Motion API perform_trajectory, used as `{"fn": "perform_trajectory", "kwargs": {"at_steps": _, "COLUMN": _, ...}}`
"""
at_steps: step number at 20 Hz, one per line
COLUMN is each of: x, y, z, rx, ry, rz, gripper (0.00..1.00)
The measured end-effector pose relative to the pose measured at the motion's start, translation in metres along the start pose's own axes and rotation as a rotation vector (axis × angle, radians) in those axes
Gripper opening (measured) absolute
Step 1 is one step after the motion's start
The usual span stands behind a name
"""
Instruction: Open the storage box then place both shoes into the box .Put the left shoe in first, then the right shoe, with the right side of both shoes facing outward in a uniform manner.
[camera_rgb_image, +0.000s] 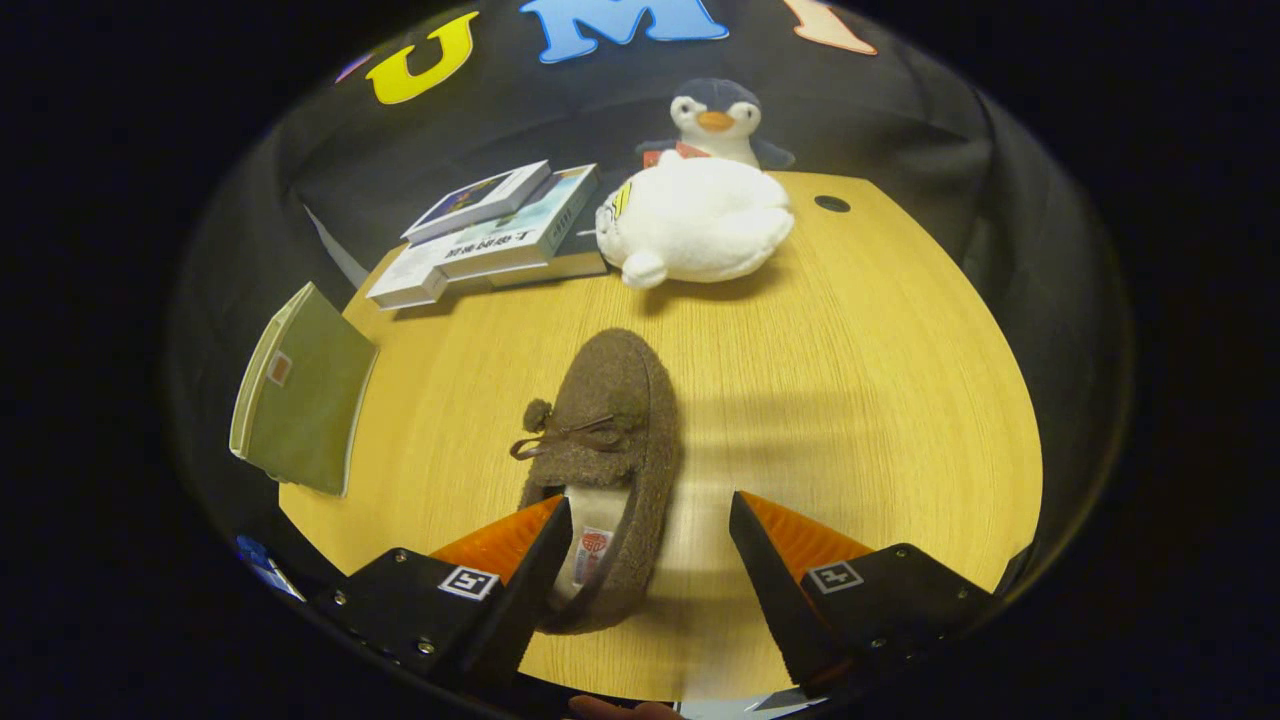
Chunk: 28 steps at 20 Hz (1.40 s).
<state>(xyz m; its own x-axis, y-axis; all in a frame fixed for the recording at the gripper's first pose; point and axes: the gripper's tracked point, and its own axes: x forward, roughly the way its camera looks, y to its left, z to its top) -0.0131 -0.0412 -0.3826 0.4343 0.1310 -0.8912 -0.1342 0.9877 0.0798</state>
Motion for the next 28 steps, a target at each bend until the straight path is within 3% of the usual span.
{"fn": "perform_trajectory", "kwargs": {"at_steps": 4, "x": 0.022, "y": -0.001, "z": 0.014, "rx": 0.023, "ry": 0.014, "rz": 0.003, "gripper": 0.94}}
{"fn": "perform_trajectory", "kwargs": {"at_steps": 6, "x": 0.035, "y": -0.009, "z": 0.013, "rx": -0.015, "ry": 0.039, "rz": -0.041, "gripper": 0.87}}
{"fn": "perform_trajectory", "kwargs": {"at_steps": 7, "x": 0.039, "y": -0.003, "z": 0.013, "rx": -0.025, "ry": 0.057, "rz": 0.001, "gripper": 0.65}}
{"fn": "perform_trajectory", "kwargs": {"at_steps": 9, "x": 0.038, "y": -0.001, "z": 0.015, "rx": 0.000, "ry": 0.069, "rz": -0.006, "gripper": 0.20}}
{"fn": "perform_trajectory", "kwargs": {"at_steps": 10, "x": 0.044, "y": -0.006, "z": 0.015, "rx": 0.025, "ry": 0.065, "rz": -0.030, "gripper": 0.20}}
{"fn": "perform_trajectory", "kwargs": {"at_steps": 11, "x": 0.035, "y": -0.008, "z": 0.019, "rx": 0.012, "ry": 0.073, "rz": -0.047, "gripper": 0.01}}
{"fn": "perform_trajectory", "kwargs": {"at_steps": 16, "x": 0.007, "y": 0.014, "z": 0.027, "rx": -0.010, "ry": 0.068, "rz": -0.022, "gripper": 0.01}}
{"fn": "perform_trajectory", "kwargs": {"at_steps": 25, "x": -0.051, "y": 0.090, "z": 0.080, "rx": 0.008, "ry": -0.009, "rz": 0.082, "gripper": 0.01}}
{"fn": "perform_trajectory", "kwargs": {"at_steps": 28, "x": -0.061, "y": 0.113, "z": 0.094, "rx": -0.043, "ry": -0.033, "rz": 0.095, "gripper": 0.01}}
